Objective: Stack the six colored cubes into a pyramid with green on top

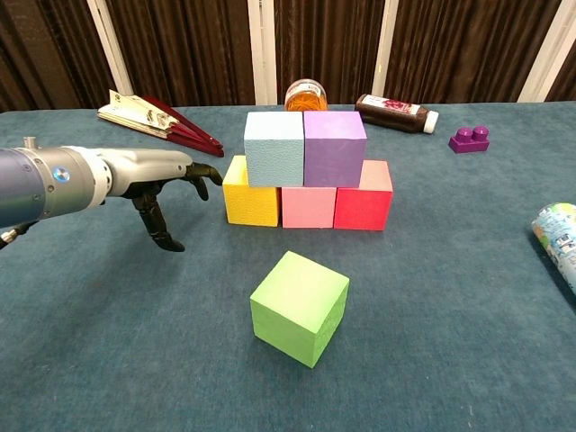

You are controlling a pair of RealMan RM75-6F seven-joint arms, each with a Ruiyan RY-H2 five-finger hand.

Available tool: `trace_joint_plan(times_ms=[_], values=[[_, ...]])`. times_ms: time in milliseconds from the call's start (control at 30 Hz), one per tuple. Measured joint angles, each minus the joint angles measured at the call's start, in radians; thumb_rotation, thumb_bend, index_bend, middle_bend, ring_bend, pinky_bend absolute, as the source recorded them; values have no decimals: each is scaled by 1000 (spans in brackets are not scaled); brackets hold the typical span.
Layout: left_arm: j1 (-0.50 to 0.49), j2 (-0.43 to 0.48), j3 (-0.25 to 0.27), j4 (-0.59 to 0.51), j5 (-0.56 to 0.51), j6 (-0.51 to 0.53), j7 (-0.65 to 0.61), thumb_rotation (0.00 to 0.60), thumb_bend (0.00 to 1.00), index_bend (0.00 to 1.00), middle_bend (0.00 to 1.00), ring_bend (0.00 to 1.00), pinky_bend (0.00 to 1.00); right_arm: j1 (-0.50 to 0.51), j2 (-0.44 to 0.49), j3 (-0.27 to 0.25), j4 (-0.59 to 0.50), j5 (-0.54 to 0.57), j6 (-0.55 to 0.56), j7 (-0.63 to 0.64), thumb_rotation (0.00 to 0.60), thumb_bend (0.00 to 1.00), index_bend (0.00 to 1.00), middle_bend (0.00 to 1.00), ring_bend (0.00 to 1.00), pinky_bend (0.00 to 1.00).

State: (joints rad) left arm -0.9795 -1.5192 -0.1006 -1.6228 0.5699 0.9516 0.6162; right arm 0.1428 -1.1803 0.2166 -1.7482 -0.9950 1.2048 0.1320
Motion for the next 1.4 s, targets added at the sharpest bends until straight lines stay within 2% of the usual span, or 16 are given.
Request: trace_joint_plan(times_ms=[1400], values=[[-28, -49, -5, 18, -18, -2, 23, 600, 272, 97, 161, 0, 0, -5, 6, 4, 7, -3, -1, 25, 600, 272, 80, 59, 0, 0]])
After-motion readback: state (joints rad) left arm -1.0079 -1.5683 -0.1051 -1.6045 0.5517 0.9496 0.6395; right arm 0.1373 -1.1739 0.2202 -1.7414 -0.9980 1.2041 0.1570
